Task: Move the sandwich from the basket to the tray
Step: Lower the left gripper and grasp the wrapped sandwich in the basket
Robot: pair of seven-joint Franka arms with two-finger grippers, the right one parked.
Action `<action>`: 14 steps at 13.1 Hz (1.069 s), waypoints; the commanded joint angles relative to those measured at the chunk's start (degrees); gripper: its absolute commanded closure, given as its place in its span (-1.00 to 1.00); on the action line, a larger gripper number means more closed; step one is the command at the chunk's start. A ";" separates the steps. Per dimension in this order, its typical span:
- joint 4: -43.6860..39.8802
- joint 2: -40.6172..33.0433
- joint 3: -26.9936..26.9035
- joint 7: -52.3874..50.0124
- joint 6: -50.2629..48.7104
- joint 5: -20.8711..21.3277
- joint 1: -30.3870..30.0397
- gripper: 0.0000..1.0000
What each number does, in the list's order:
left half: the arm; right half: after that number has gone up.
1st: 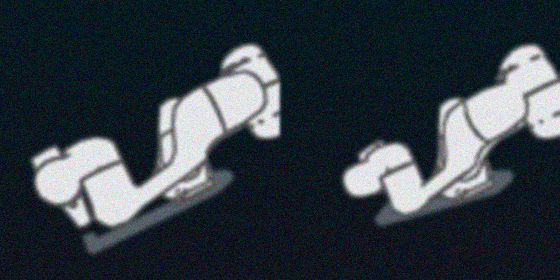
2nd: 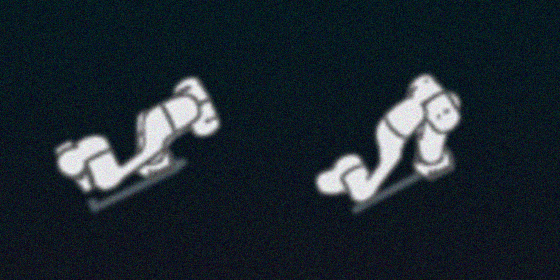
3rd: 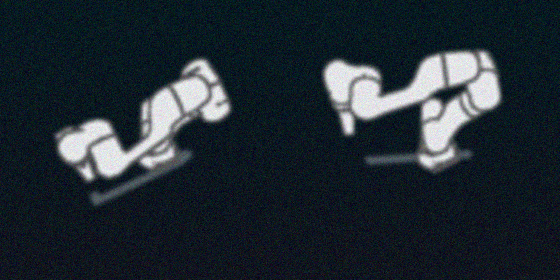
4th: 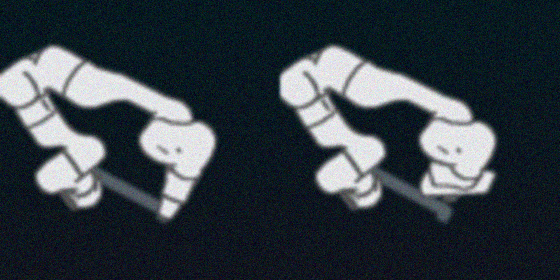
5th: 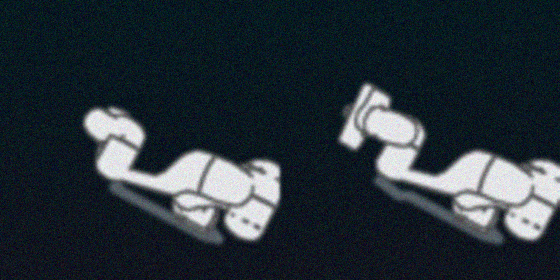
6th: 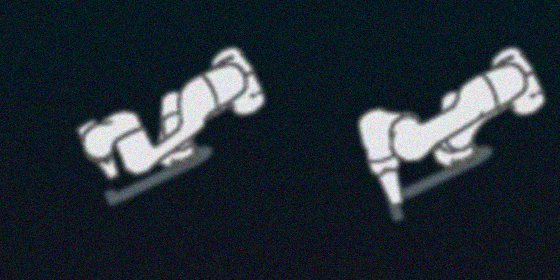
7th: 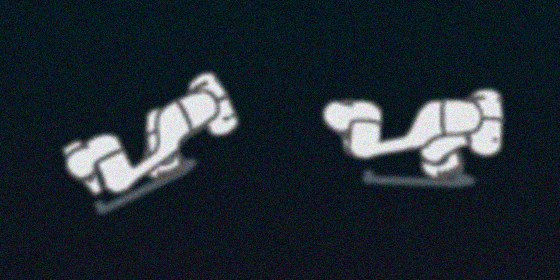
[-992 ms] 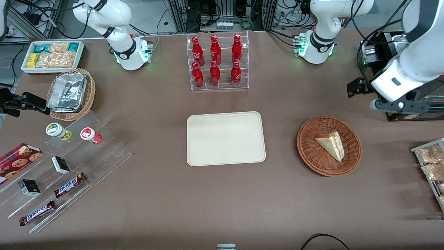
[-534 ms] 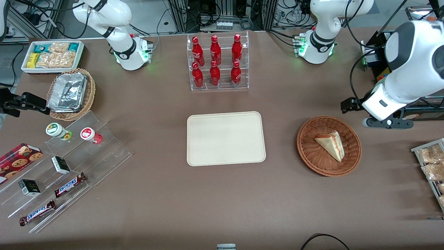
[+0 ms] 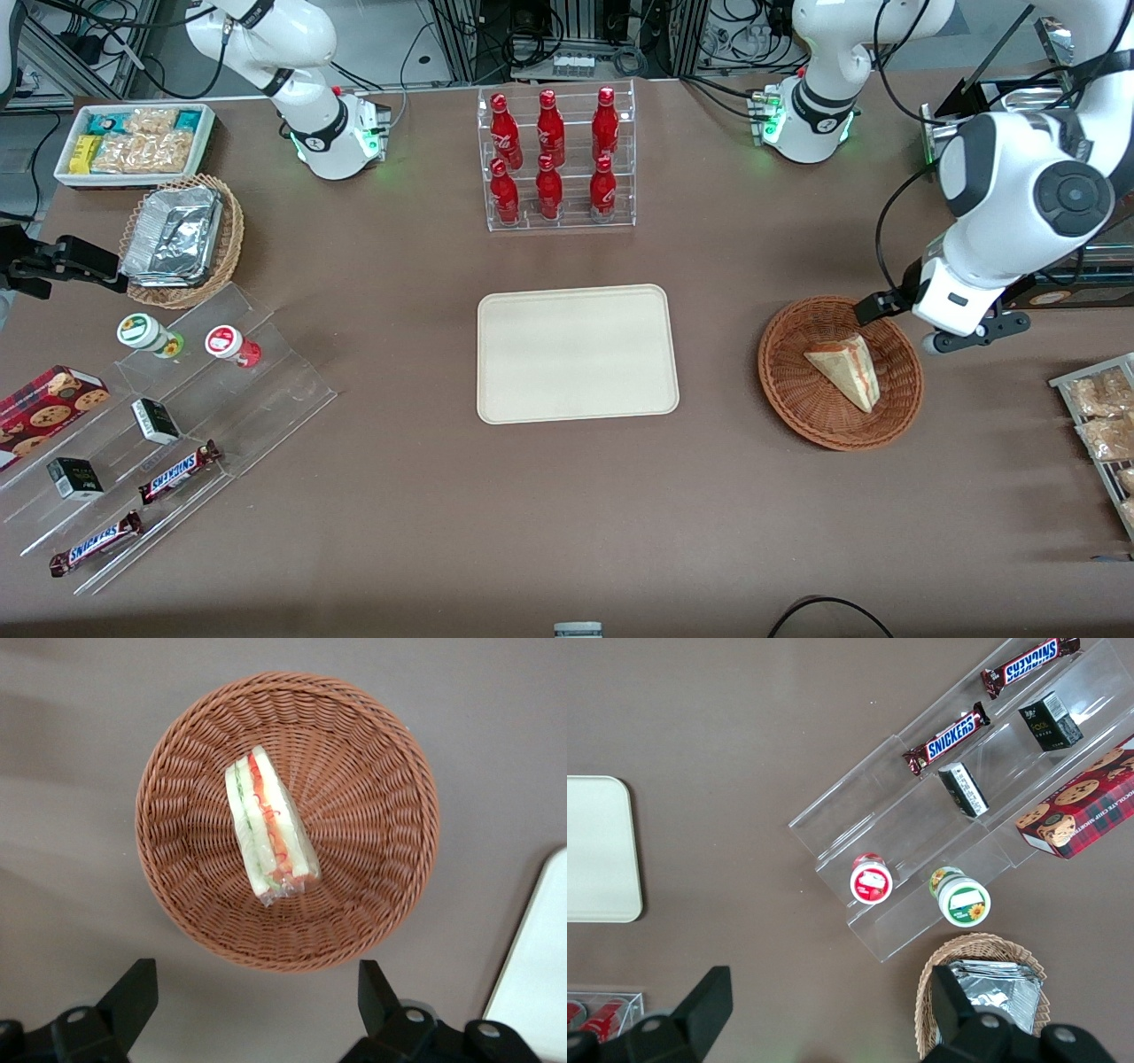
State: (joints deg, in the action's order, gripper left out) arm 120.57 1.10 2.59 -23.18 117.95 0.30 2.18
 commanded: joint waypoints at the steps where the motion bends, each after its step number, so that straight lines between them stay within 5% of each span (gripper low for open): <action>1: 1.77 1.35 0.22 -9.39 3.68 -0.22 -0.16 -1.00; 14: 4.32 9.43 0.22 -17.34 15.81 0.05 -0.25 -1.00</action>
State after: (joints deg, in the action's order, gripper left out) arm 124.39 9.31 2.64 -39.47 131.23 0.31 2.17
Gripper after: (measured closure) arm 0.000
